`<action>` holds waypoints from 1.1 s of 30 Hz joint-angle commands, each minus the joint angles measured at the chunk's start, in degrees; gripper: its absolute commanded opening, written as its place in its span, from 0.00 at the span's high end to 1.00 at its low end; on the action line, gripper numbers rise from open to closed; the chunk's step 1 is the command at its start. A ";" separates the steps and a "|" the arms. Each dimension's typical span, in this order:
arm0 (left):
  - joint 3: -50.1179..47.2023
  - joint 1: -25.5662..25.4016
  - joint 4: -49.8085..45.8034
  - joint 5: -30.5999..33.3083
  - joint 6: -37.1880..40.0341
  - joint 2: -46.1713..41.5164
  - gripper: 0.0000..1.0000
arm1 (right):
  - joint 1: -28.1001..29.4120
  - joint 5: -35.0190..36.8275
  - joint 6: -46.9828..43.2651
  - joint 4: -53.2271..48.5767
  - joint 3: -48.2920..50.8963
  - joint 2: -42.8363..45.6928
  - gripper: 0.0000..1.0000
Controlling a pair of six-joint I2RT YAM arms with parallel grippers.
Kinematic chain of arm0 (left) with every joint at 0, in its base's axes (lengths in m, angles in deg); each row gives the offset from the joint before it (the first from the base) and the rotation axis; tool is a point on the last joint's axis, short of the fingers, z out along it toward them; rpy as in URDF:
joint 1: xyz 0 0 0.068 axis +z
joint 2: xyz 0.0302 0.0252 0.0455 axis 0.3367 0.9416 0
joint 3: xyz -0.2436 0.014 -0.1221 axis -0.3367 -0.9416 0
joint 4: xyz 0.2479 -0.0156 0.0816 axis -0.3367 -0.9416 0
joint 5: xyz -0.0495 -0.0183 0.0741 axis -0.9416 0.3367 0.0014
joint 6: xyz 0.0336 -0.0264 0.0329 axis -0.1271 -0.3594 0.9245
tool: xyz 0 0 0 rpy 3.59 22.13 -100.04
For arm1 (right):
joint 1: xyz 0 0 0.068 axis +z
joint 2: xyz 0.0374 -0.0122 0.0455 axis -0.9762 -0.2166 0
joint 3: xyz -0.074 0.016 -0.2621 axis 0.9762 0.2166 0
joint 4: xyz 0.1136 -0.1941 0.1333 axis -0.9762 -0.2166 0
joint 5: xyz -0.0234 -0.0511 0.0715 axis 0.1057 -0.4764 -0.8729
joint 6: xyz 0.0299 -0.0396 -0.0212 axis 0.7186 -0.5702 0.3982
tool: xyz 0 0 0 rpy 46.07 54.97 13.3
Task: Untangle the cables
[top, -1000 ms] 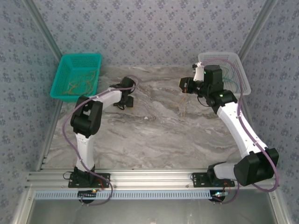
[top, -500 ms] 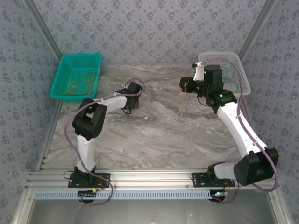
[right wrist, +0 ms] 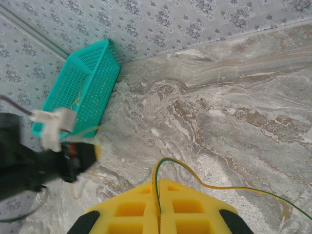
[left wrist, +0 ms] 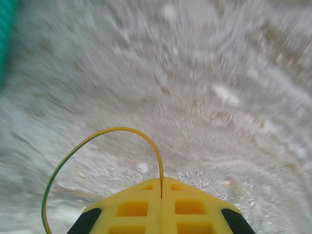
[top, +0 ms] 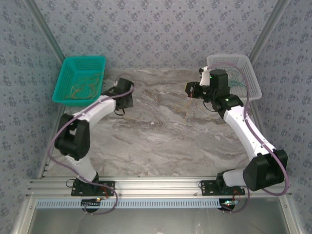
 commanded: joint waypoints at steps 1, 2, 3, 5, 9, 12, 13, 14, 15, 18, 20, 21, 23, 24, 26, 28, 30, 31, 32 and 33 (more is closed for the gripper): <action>7.18 3.82 -5.30 2.20 4.07 -3.79 1.00 | 0.88 -0.24 0.99 2.27 0.56 -0.04 1.00; 9.44 5.29 -6.78 3.04 4.85 -3.63 1.00 | 1.17 -0.28 1.03 2.73 0.64 -0.07 1.00; 11.88 7.44 -8.16 3.41 5.64 -3.32 1.00 | 1.68 -0.48 1.06 3.34 0.74 -0.16 1.00; 15.88 11.90 -9.15 2.62 6.74 -2.42 1.00 | 3.00 -0.72 0.67 4.23 0.74 -0.65 1.00; 27.04 20.06 -11.93 4.45 10.40 3.37 1.00 | 5.72 -0.62 0.43 5.49 0.74 -1.49 1.00; 39.06 24.86 -15.71 5.93 13.50 11.05 1.00 | 7.23 -0.35 0.15 5.92 0.71 -1.76 1.00; 43.78 26.29 -17.55 6.08 14.33 14.37 1.00 | 7.61 -0.18 0.22 6.09 0.73 -1.84 1.00; 47.19 27.30 -18.34 6.08 15.38 17.02 1.00 | 7.92 -0.16 0.17 6.31 0.74 -1.89 1.00; 51.40 28.33 -19.27 5.83 16.70 20.29 1.00 | 8.23 -0.15 0.13 6.56 0.74 -2.06 1.00; 66.87 29.51 -25.87 5.68 19.54 31.14 1.00 | 8.86 0.03 0.38 6.68 0.51 -2.73 1.00; 75.93 29.53 -29.05 6.72 20.42 37.96 1.00 | 9.48 -0.13 0.20 6.76 0.20 -3.28 1.00; 80.01 29.49 -30.05 5.96 20.94 41.13 0.99 | 9.73 -0.06 0.21 6.77 -0.08 -3.56 1.00; 83.72 29.55 -30.64 4.39 20.82 45.06 0.95 | 10.23 -0.11 0.36 7.09 -0.59 -4.00 1.00; 83.66 29.49 -30.42 2.83 20.27 46.13 0.93 | 10.52 -0.23 0.41 7.28 -0.87 -4.17 1.00; 82.49 29.53 -30.31 0.09 18.90 46.98 0.77 | 11.13 0.07 0.38 7.55 -1.27 -4.44 1.00; 81.08 29.50 -30.80 -2.14 16.91 46.54 0.64 | 11.47 -0.02 0.17 7.32 -1.88 -4.95 1.00; 80.47 29.37 -32.28 -4.45 15.37 44.93 0.48 | 11.60 -0.19 0.16 7.08 -2.24 -5.32 1.00; 79.94 29.16 -33.10 -4.08 14.74 43.46 0.42 | 11.61 -0.27 0.21 7.15 -2.17 -5.38 1.00; 78.98 28.94 -33.53 -3.62 14.54 41.77 0.36 | 11.70 -0.24 0.14 7.33 -2.07 -5.43 1.00; 77.15 28.63 -33.52 -2.86 14.30 39.44 0.27 | 11.81 -0.24 0.25 7.57 -1.90 -5.39 1.00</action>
